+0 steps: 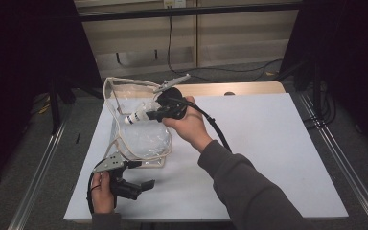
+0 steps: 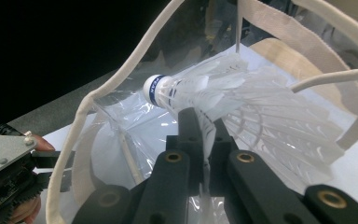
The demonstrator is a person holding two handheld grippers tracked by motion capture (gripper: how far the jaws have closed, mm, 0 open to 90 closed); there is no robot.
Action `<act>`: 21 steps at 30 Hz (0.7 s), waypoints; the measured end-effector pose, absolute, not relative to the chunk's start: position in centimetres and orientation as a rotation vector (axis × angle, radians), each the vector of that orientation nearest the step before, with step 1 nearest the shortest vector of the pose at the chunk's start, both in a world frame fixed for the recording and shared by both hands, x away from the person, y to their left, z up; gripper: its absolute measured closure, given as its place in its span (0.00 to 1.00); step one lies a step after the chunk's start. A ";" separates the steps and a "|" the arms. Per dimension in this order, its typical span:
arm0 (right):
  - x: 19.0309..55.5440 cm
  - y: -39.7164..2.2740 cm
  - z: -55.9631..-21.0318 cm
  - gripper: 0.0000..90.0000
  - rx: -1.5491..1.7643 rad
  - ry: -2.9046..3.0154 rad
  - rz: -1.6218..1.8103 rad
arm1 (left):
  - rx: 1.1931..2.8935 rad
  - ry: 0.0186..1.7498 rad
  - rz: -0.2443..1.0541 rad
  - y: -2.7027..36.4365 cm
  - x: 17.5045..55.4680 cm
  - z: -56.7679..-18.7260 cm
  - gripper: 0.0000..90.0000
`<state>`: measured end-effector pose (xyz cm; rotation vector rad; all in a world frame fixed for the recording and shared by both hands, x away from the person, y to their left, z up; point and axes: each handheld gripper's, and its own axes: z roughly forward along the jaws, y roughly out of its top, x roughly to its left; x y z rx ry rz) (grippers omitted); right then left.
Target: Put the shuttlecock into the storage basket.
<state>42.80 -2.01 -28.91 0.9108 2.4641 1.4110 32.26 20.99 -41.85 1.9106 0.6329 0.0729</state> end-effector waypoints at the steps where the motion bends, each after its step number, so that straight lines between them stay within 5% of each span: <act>1: 42.8 -1.9 -28.9 0.98 0.907 2.468 1.409 | 1.906 0.641 0.075 21.0 32.2 -41.8 0.03; 21: 43.2 -0.5 -29.6 0.98 0.937 2.481 1.391 | 1.905 0.633 0.073 21.1 32.2 -41.7 0.03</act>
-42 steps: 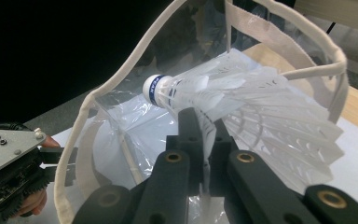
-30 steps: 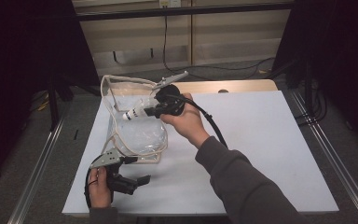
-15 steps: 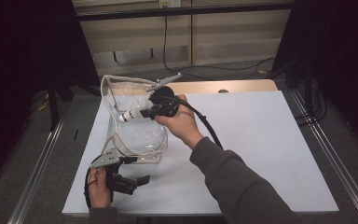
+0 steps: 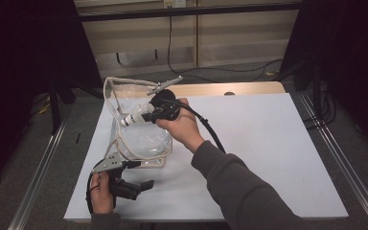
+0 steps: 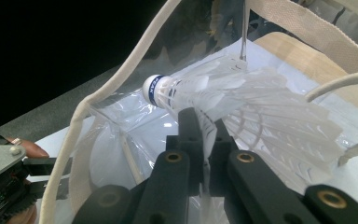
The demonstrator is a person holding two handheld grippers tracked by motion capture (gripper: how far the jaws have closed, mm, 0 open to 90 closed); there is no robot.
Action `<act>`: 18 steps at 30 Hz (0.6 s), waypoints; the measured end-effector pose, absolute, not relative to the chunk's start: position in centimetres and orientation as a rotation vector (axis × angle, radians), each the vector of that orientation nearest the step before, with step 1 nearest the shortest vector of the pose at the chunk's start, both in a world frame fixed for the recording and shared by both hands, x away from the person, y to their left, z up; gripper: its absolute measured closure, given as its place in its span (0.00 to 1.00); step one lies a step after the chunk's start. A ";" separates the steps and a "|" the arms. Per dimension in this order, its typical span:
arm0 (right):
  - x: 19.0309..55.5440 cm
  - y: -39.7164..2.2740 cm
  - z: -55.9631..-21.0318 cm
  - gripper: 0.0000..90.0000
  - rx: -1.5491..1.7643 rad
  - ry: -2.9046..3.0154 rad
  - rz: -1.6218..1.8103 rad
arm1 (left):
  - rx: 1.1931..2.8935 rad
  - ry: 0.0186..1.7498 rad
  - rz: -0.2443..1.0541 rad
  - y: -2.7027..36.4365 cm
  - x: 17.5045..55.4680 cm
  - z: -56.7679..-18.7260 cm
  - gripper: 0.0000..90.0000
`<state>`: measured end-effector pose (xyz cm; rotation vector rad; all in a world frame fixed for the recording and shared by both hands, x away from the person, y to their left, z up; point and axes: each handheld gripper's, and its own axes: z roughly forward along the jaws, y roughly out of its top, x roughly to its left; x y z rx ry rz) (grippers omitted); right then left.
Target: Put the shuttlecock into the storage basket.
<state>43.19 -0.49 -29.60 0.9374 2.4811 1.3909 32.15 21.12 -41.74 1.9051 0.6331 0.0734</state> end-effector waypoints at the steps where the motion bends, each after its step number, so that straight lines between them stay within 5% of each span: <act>1: 43.3 -0.4 -29.7 0.98 0.936 2.485 1.390 | 1.903 0.633 0.075 21.1 32.2 -41.8 0.03; 18: 43.9 0.8 -30.3 0.98 0.961 2.501 1.379 | 1.906 0.638 0.075 21.2 32.2 -41.8 0.03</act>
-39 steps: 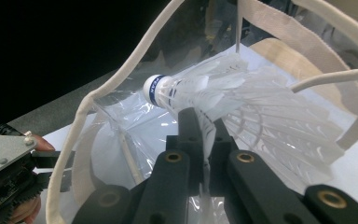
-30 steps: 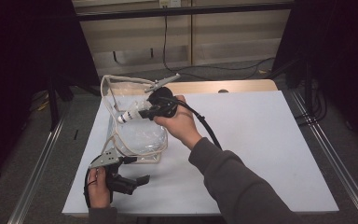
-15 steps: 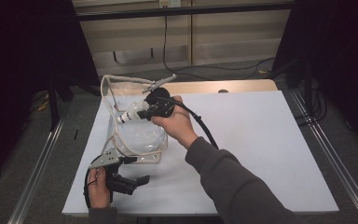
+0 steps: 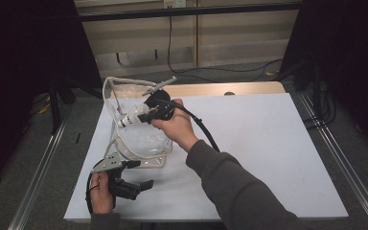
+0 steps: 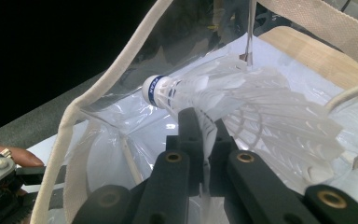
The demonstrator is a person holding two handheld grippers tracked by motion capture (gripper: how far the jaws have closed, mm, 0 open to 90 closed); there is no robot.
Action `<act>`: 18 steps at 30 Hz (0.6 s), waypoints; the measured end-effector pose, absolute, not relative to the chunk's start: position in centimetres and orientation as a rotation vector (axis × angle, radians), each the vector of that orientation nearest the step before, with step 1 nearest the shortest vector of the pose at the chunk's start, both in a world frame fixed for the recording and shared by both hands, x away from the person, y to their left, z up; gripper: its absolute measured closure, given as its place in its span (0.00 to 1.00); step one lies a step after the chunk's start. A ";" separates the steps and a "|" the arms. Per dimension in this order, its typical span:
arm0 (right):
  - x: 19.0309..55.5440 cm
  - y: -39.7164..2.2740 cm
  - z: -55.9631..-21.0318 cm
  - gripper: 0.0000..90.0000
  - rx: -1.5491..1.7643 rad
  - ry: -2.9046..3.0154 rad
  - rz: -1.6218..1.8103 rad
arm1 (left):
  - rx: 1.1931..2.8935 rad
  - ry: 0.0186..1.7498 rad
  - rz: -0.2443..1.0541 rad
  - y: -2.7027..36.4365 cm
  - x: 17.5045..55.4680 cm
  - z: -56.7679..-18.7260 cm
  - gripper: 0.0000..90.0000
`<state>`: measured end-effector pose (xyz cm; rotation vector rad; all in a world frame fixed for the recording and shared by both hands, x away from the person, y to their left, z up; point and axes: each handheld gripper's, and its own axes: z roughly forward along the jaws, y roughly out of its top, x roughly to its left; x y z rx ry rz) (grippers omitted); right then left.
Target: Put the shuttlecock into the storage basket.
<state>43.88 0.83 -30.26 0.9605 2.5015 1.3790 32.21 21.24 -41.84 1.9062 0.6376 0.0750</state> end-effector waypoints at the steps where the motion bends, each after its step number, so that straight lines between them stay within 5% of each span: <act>1: 43.9 0.9 -30.3 0.98 0.964 2.501 1.377 | 1.906 0.638 0.074 21.2 32.2 -41.8 0.03; 18: 45.0 1.7 -30.8 0.98 0.995 2.493 1.363 | 1.904 0.636 0.067 21.0 32.2 -41.9 0.03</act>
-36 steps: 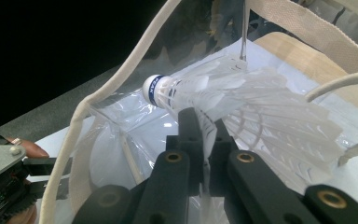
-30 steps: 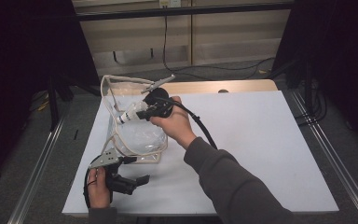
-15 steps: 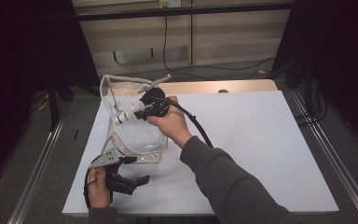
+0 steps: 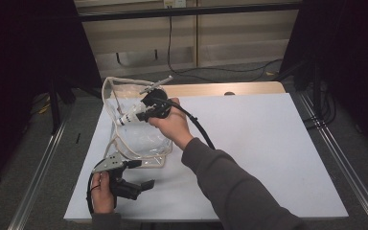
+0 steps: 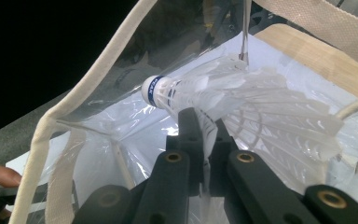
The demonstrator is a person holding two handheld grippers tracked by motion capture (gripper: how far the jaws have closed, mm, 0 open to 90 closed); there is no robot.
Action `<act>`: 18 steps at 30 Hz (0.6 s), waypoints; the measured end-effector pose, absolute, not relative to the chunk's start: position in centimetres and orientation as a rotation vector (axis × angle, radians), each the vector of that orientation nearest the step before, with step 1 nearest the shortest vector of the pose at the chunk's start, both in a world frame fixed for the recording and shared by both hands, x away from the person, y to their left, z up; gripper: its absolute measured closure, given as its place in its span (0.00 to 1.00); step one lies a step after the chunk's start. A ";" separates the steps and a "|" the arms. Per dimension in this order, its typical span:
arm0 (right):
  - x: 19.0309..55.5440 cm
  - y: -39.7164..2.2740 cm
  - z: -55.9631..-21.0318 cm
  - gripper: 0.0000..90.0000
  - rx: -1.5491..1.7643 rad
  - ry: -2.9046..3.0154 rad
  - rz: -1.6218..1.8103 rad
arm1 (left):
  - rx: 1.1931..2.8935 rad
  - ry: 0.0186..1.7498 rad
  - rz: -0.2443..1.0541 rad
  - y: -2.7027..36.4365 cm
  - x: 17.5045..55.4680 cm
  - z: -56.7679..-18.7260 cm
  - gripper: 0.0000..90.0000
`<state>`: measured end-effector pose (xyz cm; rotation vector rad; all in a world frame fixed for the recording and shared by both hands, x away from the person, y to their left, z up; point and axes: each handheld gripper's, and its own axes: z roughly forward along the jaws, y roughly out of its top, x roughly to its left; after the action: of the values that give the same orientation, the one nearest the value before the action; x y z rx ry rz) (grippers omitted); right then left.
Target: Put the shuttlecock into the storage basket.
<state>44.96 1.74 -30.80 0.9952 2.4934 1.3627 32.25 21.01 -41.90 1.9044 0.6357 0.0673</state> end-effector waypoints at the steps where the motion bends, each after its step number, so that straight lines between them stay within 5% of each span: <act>1: 45.0 1.8 -30.8 0.98 0.998 2.495 1.362 | 1.906 0.635 0.069 21.0 32.3 -41.9 0.03; 18: 46.2 2.2 -31.0 0.98 1.039 2.476 1.348 | 1.901 0.640 0.067 21.0 32.3 -42.0 0.03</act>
<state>46.17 2.23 -31.04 1.0389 2.4756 1.3484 32.29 21.03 -41.96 1.9009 0.6400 0.0672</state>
